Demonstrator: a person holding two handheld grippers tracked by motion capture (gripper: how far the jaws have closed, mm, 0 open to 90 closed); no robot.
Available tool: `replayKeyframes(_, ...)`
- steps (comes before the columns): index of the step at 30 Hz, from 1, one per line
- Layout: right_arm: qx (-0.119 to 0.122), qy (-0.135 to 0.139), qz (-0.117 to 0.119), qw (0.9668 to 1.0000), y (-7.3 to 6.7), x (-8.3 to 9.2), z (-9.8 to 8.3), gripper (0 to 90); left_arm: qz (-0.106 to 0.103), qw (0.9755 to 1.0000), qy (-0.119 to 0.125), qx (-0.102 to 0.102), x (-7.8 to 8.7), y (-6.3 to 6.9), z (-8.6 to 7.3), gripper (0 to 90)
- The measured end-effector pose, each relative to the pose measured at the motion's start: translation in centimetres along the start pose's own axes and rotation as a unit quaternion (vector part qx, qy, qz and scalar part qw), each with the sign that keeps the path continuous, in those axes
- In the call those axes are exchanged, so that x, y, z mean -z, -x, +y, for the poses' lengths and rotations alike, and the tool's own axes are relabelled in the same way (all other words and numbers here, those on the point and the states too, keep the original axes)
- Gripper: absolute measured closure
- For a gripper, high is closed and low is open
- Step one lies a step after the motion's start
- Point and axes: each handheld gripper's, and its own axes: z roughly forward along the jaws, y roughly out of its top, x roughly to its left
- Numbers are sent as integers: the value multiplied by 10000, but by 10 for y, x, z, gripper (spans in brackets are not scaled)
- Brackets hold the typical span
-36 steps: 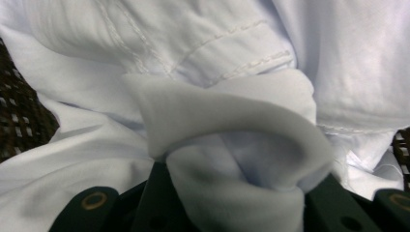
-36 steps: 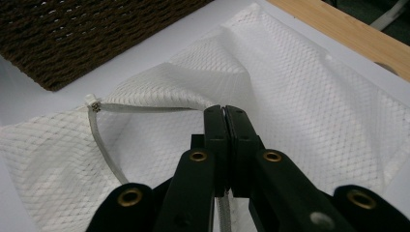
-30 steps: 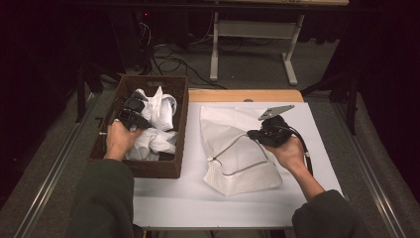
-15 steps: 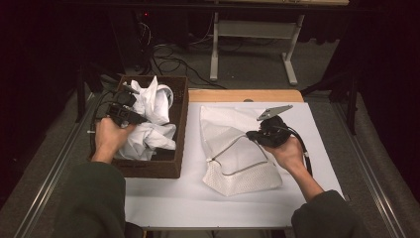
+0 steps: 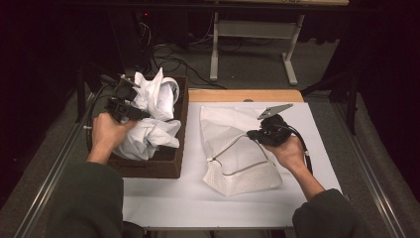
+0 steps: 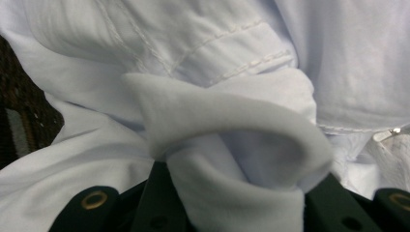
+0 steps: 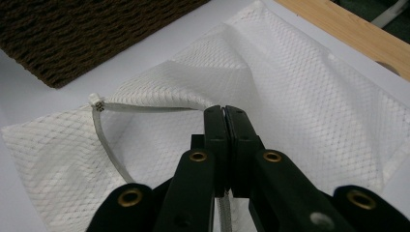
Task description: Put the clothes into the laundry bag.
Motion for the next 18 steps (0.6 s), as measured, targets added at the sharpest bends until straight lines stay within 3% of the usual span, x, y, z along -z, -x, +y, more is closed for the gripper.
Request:
replayKeyframes(5, -76, 37, -8, 10000, 3, 1, -3, 899, -288, 9993, 141, -212, 19, 17, 9, 722)
replayKeyframes(11, -121, 48, 14, 9999, 3, 1, -4, 899, -592, 9971, 67, -480, 24, 39, 6, 720)
replayKeyframes(18, -138, 26, -9, 9999, 5, -1, -4, 899, -1073, 9907, -54, -838, 13, 73, -2, 718)
